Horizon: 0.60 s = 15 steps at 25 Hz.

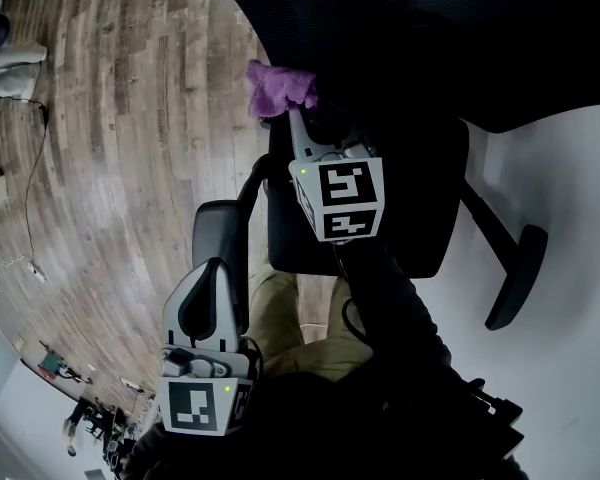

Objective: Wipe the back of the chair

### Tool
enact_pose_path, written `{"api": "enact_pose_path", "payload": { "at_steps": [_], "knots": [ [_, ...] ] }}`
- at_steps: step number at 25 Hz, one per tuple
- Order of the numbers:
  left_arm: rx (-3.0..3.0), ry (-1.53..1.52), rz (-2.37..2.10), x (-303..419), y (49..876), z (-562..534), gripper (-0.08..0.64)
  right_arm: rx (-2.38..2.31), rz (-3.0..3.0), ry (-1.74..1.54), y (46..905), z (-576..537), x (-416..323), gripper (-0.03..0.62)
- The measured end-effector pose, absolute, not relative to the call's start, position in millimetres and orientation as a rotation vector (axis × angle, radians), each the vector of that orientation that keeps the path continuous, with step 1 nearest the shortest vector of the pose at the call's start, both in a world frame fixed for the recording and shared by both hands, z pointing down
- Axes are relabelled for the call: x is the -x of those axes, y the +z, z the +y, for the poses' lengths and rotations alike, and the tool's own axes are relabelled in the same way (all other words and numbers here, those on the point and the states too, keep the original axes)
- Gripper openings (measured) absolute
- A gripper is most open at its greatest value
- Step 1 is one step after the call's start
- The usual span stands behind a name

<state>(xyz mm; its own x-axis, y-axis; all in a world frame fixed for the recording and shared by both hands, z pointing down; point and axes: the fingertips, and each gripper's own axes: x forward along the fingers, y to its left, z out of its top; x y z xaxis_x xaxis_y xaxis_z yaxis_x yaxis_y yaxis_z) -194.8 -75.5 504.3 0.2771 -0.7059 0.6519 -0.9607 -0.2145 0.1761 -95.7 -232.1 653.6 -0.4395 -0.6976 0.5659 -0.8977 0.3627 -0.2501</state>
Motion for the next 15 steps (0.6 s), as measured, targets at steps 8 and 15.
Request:
{"api": "enact_pose_path", "payload": {
  "at_steps": [8, 15],
  "knots": [
    [-2.009, 0.63, -1.441, 169, 505, -69, 0.005, -1.453, -2.234, 0.758, 650, -229, 58, 0.078],
    [-2.069, 0.633, -1.408, 143, 501, -73, 0.003, -1.525, -2.188, 0.765, 652, -225, 15, 0.078]
  ]
}}
